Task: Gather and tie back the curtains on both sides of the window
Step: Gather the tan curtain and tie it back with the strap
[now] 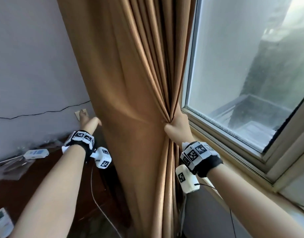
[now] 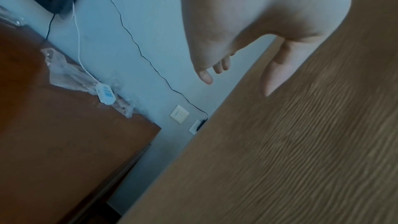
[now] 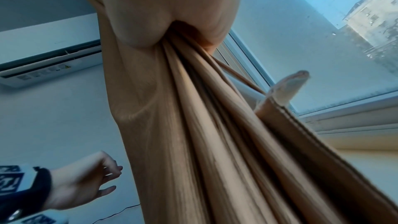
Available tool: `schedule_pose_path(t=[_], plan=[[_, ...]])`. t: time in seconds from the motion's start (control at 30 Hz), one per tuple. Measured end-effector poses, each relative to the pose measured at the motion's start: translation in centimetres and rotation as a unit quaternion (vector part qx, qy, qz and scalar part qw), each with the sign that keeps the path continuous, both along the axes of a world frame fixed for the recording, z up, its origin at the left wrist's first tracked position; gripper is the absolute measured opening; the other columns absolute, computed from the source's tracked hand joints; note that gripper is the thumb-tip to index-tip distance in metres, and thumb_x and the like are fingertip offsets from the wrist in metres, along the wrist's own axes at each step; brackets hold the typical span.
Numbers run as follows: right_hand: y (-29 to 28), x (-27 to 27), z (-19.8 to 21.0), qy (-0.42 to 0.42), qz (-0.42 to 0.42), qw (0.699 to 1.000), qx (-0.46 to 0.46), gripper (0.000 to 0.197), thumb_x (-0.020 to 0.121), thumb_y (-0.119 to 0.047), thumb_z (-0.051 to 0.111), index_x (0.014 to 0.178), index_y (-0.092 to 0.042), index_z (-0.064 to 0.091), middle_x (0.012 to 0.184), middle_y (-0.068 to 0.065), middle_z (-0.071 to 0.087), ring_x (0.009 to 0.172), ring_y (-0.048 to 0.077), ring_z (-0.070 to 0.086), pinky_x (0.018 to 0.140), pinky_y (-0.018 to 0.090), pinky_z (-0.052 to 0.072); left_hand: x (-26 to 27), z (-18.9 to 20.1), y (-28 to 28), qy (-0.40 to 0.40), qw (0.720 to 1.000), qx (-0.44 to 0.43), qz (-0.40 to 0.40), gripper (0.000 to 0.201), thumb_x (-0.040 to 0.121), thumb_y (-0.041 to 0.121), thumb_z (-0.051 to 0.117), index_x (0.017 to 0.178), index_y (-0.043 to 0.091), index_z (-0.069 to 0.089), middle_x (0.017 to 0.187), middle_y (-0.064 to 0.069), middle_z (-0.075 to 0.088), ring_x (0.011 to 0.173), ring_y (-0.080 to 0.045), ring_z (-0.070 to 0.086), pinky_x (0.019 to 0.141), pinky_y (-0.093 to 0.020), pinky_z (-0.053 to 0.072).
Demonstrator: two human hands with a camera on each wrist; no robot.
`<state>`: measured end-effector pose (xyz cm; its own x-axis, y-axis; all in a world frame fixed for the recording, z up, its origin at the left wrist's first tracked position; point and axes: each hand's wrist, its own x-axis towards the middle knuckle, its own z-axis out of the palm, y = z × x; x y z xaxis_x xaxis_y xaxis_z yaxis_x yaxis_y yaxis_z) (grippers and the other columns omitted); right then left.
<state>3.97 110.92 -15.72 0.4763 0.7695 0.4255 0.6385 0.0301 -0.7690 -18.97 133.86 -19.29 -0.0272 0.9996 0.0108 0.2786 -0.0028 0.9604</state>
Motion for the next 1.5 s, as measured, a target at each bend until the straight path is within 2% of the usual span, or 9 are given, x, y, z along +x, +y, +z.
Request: schedule_pose_path(t=[0.13, 0.27, 0.37, 0.5, 0.8, 1.03, 1.27, 1.37, 1.5], plan=[[0.3, 0.1, -0.2, -0.003, -0.019, 1.0, 0.001, 0.051, 0.072, 0.004, 0.056, 0.12, -0.008, 0.046, 0.089, 0.02, 0.066, 0.084, 0.036, 0.06, 0.072, 0.042, 0.048, 1.6, 1.7, 1.4, 0.009, 1.0, -0.005, -0.024, 0.092, 0.073, -0.012, 0.054, 0.151, 0.013, 0.01, 0.147, -0.009, 0.034, 0.133, -0.027, 0.036, 0.098, -0.034, 0.035], [0.4, 0.0, -0.2, 0.0, -0.031, 1.0, 0.001, 0.048, 0.073, 0.003, 0.057, 0.119, -0.007, 0.047, 0.091, 0.02, 0.067, 0.086, 0.036, 0.061, 0.073, 0.041, 0.048, 2.8, 1.5, 3.5, -0.017, 0.999, -0.03, -0.022, 0.073, 0.058, 0.003, 0.062, 0.129, 0.005, 0.046, 0.122, -0.017, 0.061, 0.101, -0.031, 0.061, 0.076, -0.036, 0.051], [0.8, 0.1, -0.3, -0.006, -0.038, 0.999, 0.004, 0.053, 0.072, 0.003, 0.057, 0.122, -0.008, 0.046, 0.09, 0.018, 0.067, 0.085, 0.034, 0.062, 0.072, 0.04, 0.05, 3.6, 0.7, 3.6, -0.028, 0.999, -0.025, -0.007, 0.058, 0.061, 0.01, 0.068, 0.118, 0.007, 0.06, 0.108, -0.014, 0.069, 0.095, -0.031, 0.066, 0.086, -0.042, 0.055], [1.2, 0.0, -0.5, -0.012, -0.049, 0.999, 0.008, 0.052, 0.071, 0.003, 0.057, 0.12, -0.006, 0.046, 0.089, 0.02, 0.066, 0.085, 0.038, 0.061, 0.072, 0.044, 0.05, 3.5, -0.6, 2.8, 0.001, 1.0, 0.004, -0.001, 0.044, 0.078, 0.009, 0.07, 0.119, 0.0, 0.06, 0.11, -0.017, 0.067, 0.099, -0.031, 0.065, 0.089, -0.037, 0.051], [1.5, -1.0, -0.3, -0.029, -0.049, 0.998, 0.013, 0.055, 0.07, 0.005, 0.053, 0.123, -0.005, 0.041, 0.087, 0.022, 0.065, 0.081, 0.042, 0.058, 0.066, 0.034, 0.043, -0.1, -1.2, -2.3, 0.096, 0.992, 0.086, 0.013, 0.042, 0.073, 0.04, 0.067, 0.096, 0.005, 0.068, 0.096, -0.013, 0.071, 0.092, -0.032, 0.067, 0.086, -0.043, 0.055], [1.5, -1.5, -0.4, -0.028, -0.032, 0.999, 0.015, 0.055, 0.066, 0.004, 0.048, 0.119, -0.006, 0.04, 0.072, 0.012, 0.057, 0.074, 0.043, 0.059, 0.062, 0.034, 0.041, 0.0, 0.3, -11.5, 0.202, 0.96, 0.194, -0.006, 0.042, 0.079, 0.037, 0.067, 0.07, -0.004, 0.064, 0.068, -0.018, 0.067, 0.07, -0.034, 0.067, 0.06, -0.035, 0.052], [0.5, -2.1, -0.4, -0.018, -0.008, 1.0, 0.021, 0.042, 0.067, 0.001, 0.05, 0.107, -0.007, 0.038, 0.076, 0.019, 0.061, 0.076, 0.045, 0.059, 0.066, 0.039, 0.046, 7.4, 0.7, -20.2, 0.315, 0.922, 0.187, -0.127, 0.035, 0.088, 0.029, 0.059, 0.07, -0.001, 0.053, 0.083, -0.028, 0.064, 0.084, -0.045, 0.061, 0.069, -0.044, 0.046], [-0.1, -2.0, -0.3, -0.022, 0.002, 0.999, 0.027, 0.04, 0.068, 0.001, 0.049, 0.106, -0.007, 0.038, 0.08, 0.022, 0.062, 0.078, 0.045, 0.059, 0.064, 0.038, 0.044, 11.0, 0.9, -21.2, 0.352, 0.905, 0.169, -0.168, 0.018, 0.083, 0.019, 0.057, 0.09, 0.003, 0.06, 0.097, -0.022, 0.066, 0.094, -0.042, 0.061, 0.078, -0.042, 0.05], [-0.8, -1.1, 0.0, -0.007, 0.006, 1.0, 0.026, 0.041, 0.071, 0.002, 0.049, 0.111, -0.004, 0.039, 0.078, 0.018, 0.06, 0.079, 0.044, 0.059, 0.063, 0.036, 0.039, 13.5, 0.6, -22.0, 0.354, 0.898, 0.152, -0.212, 0.023, 0.079, 0.016, 0.056, 0.1, 0.009, 0.063, 0.101, -0.017, 0.069, 0.098, -0.037, 0.063, 0.079, -0.037, 0.05]])
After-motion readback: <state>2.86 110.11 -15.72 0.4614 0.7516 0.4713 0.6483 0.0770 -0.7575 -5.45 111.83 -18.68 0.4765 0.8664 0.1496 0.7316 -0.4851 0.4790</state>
